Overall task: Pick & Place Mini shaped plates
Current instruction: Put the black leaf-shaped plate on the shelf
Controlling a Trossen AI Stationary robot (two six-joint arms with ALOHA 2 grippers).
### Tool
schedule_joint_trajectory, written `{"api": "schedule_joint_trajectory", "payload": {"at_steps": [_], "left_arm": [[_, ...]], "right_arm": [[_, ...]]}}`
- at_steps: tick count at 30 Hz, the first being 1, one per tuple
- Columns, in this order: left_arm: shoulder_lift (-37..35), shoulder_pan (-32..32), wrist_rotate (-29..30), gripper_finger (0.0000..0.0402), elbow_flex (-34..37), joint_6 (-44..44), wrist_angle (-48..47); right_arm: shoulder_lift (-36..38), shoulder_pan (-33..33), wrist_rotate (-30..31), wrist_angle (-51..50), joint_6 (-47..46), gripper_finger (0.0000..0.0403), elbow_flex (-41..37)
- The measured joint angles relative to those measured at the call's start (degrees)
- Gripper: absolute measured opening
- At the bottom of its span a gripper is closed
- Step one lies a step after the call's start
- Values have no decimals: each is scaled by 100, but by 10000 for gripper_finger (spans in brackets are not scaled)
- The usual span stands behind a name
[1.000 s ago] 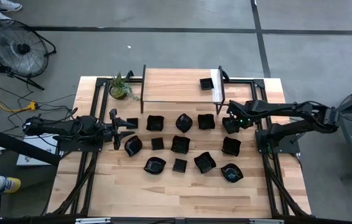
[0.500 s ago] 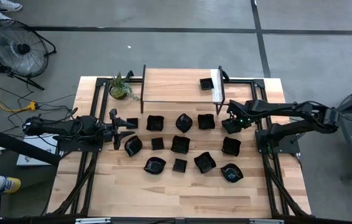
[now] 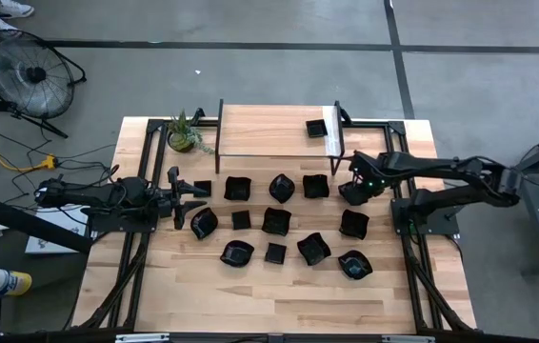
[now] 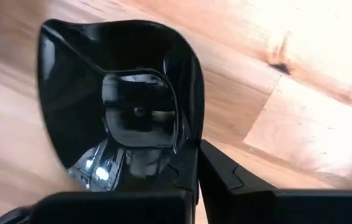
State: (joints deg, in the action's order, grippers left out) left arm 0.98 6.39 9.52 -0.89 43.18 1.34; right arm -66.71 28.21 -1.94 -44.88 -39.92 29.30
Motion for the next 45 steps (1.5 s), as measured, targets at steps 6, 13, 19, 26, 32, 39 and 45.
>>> {"api": "schedule_joint_trajectory", "payload": {"at_steps": [6, 13, 19, 26, 32, 39, 45], "left_arm": [[0, -1, 0, 154, 0, 0, 1], [2, -2, 0, 154, 0, 0, 0], [0, 0, 0, 154, 0, 0, 0], [0, 0, 0, 154, 0, 0, 0], [0, -1, 0, 154, 0, 0, 0], [1, -1, 1, 154, 0, 0, 0], [0, 0, 0, 154, 0, 0, 0]], "right_arm": [[638, 0, -230, -30, -5, 2, -2], [1498, 0, -528, -35, -58, 1, -7], [2077, 0, -763, -29, -165, 1, -7], [2411, -129, -982, 428, -356, 1, -7], [2404, -307, -1173, 1437, -356, 1, -7], [2402, -559, -1276, 2630, -356, 1, -7], [2402, -709, -1284, 3647, -319, 1, -7]]}}
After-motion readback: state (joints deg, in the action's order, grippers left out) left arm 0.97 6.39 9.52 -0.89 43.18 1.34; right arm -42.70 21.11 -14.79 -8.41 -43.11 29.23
